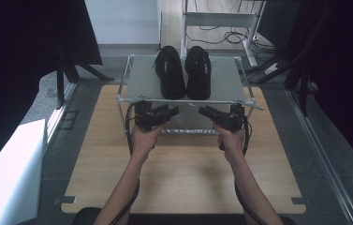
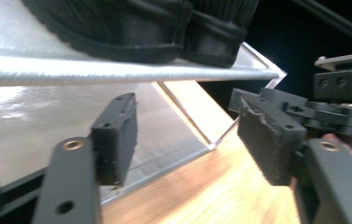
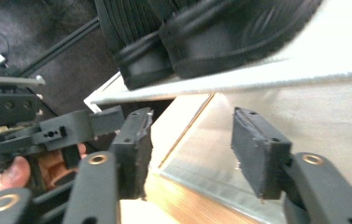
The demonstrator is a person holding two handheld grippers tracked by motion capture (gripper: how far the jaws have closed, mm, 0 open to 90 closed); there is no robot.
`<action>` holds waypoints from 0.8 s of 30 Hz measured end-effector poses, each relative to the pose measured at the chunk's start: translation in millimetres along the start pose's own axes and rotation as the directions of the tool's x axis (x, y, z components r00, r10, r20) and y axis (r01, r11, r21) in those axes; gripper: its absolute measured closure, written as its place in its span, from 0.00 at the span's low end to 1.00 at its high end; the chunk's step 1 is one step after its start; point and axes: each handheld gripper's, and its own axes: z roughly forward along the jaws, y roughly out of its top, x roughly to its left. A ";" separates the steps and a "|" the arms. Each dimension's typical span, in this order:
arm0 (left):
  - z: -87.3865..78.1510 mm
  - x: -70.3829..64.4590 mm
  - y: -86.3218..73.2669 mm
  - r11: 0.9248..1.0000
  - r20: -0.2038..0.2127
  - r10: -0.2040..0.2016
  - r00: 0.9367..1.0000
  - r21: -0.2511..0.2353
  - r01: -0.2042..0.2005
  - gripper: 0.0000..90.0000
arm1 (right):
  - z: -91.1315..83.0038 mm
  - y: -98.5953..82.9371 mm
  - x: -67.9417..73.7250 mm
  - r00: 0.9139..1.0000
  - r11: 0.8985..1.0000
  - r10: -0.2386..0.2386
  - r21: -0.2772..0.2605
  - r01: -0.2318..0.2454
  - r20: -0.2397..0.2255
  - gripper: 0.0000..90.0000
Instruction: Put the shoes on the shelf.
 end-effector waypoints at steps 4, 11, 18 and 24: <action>-0.8 -0.1 -9.1 0.999 -0.059 0.040 0.997 0.023 -0.039 0.29 | -4.6 -4.6 0.2 0.999 0.999 -0.035 -0.006 0.035 -0.010 0.43; -7.3 -6.0 -19.4 0.992 -0.095 0.123 0.988 0.050 -0.119 0.16 | -12.3 -7.7 4.7 0.992 0.992 -0.123 0.030 0.123 0.005 0.31; -18.0 -15.0 -27.7 0.981 -0.119 0.187 0.975 0.078 -0.179 0.06 | -22.9 -15.4 8.8 0.982 0.978 -0.189 0.091 0.187 0.013 0.20; -29.7 -23.3 -33.3 0.971 -0.126 0.224 0.966 0.112 -0.211 0.00 | -34.6 -21.2 11.8 0.970 0.961 -0.244 0.138 0.242 0.003 0.15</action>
